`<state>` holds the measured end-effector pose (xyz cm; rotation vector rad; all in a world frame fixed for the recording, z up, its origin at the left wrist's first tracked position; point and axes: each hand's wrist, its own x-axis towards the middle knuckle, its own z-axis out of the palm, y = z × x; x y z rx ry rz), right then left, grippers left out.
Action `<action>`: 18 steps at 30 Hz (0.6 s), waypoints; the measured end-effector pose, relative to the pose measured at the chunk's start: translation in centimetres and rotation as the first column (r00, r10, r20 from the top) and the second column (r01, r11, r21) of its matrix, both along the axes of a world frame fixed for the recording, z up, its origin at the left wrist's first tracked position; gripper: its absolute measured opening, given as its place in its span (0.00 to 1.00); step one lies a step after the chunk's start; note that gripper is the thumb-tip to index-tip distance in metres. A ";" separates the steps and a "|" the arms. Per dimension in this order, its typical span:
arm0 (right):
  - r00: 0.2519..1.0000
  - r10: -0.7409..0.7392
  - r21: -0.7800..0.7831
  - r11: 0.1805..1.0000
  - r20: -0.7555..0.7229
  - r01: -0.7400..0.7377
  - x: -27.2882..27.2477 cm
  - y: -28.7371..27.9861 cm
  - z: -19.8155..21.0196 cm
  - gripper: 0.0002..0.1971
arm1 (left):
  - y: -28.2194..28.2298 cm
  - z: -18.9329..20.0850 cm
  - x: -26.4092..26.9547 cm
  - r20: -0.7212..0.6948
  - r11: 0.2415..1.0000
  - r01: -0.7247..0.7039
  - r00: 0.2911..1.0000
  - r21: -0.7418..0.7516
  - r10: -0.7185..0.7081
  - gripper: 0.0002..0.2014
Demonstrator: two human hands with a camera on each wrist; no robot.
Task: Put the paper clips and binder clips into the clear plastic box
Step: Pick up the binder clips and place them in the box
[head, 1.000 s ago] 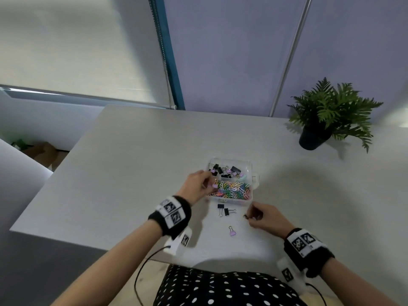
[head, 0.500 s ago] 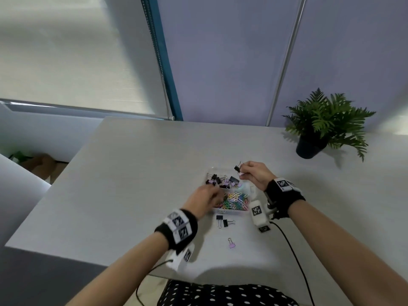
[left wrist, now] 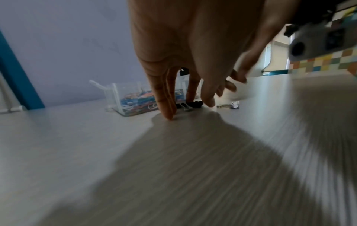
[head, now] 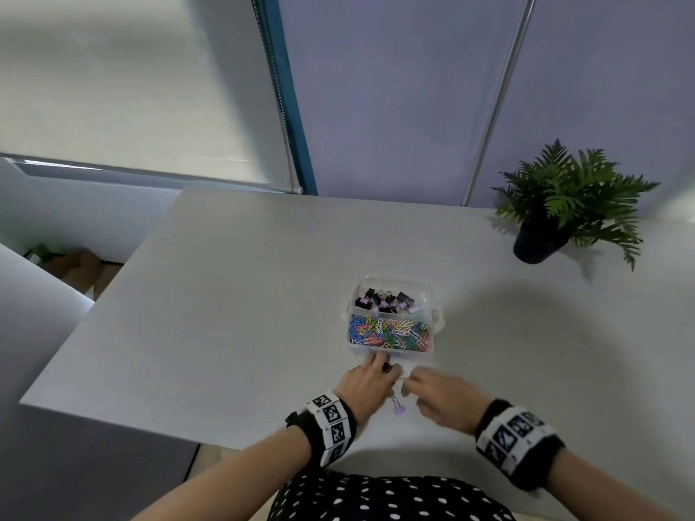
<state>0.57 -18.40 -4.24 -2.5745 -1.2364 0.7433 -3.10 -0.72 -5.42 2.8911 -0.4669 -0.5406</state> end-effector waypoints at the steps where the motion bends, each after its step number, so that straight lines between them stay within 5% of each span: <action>1: 0.999 0.040 -0.006 0.999 0.008 -0.040 -1.0 -0.2 -0.8 0.17 | -0.1 0.0 0.1 -0.005 1.000 -0.010 1.000 -0.017 0.010 0.19; 6: 0.978 0.094 0.065 0.992 0.188 -0.108 -2.5 0.6 -2.8 0.16 | 0.6 -0.5 0.2 -0.027 0.997 -0.030 0.999 -0.066 0.028 0.18; 10: 0.943 0.162 -0.002 0.986 0.290 -0.169 -2.4 0.8 -2.9 0.24 | 1.6 -0.6 -0.4 -0.024 0.998 -0.030 0.999 -0.046 0.029 0.14; 12: 0.939 0.138 0.033 0.987 0.316 -0.157 -2.1 0.5 -3.1 0.20 | 1.9 -0.4 -0.7 -0.036 0.998 -0.053 0.998 -0.034 0.052 0.15; 15: 0.996 -0.001 0.208 0.978 0.086 -0.017 -2.2 -0.4 -2.9 0.06 | 1.5 0.3 -0.7 -0.076 0.992 -0.118 0.991 -0.048 0.114 0.17; 18: 0.969 -0.147 0.354 0.911 -0.201 0.212 -0.8 -1.1 -1.2 0.06 | -0.2 0.6 -0.2 -0.093 0.985 -0.170 0.982 -0.032 0.167 0.22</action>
